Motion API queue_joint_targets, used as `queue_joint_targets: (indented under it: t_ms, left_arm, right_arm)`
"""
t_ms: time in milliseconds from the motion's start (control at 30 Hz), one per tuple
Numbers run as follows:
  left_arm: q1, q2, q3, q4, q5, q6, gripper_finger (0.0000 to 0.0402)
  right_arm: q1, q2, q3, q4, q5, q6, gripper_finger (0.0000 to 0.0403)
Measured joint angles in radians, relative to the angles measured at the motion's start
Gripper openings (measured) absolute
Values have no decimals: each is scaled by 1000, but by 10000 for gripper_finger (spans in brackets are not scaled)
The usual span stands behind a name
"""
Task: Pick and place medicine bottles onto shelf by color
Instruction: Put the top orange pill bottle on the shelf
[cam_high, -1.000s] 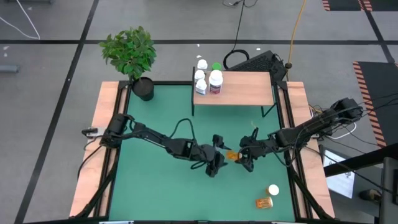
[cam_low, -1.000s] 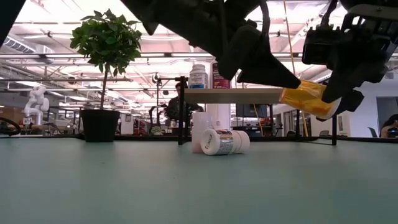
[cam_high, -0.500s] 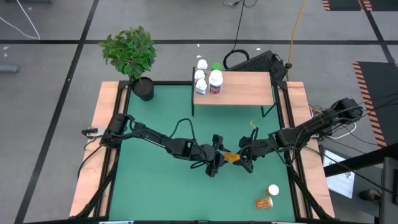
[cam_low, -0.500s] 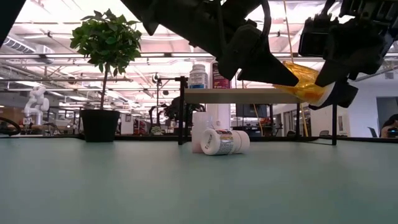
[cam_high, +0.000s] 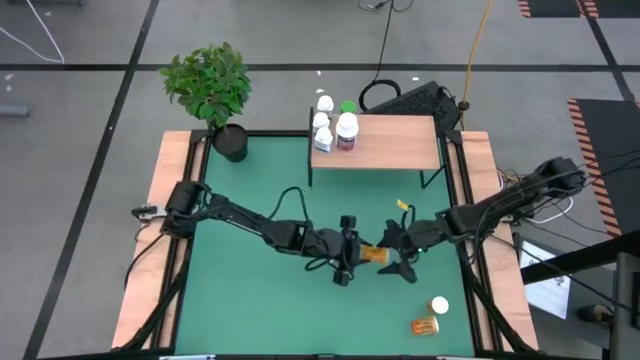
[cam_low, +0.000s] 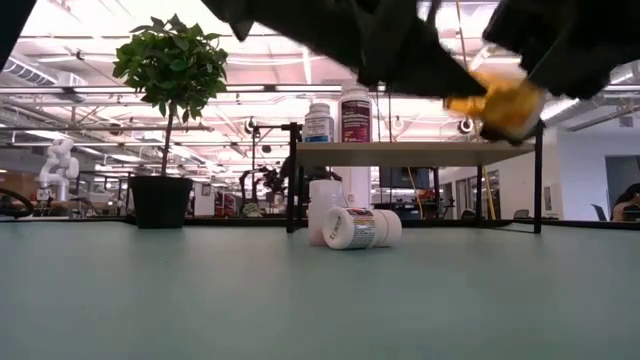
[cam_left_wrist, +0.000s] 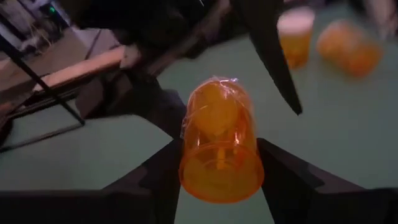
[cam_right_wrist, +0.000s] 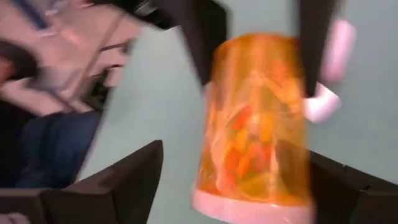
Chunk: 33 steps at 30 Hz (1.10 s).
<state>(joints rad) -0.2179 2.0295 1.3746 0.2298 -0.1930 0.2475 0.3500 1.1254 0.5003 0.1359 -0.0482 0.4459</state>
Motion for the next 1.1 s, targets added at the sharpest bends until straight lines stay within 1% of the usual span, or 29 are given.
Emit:
queue_joint_targets:
  t_ms: [67,167,267,367,500,567,633,733,833,933,1000,1100]
  left_arm:
    - [4,-18,1,24,26,-39,183]
    - [12,-50,1,42,75,-84,175]
    - [22,-74,1,87,189,-129,176]
    - [25,-76,1,180,301,-170,187]
    - [24,-75,0,351,464,-250,185]
    - [19,-75,0,429,527,-295,181]
    - [13,-75,0,487,571,-323,179]
    - [3,-75,0,528,585,-320,185]
    - [-3,-75,0,523,583,-322,193]
    - [-6,-75,0,540,565,-337,191]
    - [-6,-75,0,542,557,-338,185]
    - [-6,-75,0,544,555,-341,181]
  right_arm:
    - [5,-35,0,9,-38,-69,314]
    - [10,-95,0,16,-50,-194,319]
    - [13,-170,0,22,-57,-334,319]
    - [18,-236,1,20,-53,-474,319]
    - [52,-268,1,12,-1,-607,319]
    - [73,-263,1,19,15,-679,319]
    - [96,-249,0,35,72,-763,316]
    - [136,-224,0,128,189,-892,314]
    - [186,-194,0,263,235,-1007,313]
    - [238,-175,0,376,287,-1120,313]
    - [264,-165,0,436,288,-1174,313]
    - [281,-138,0,522,251,-1225,313]
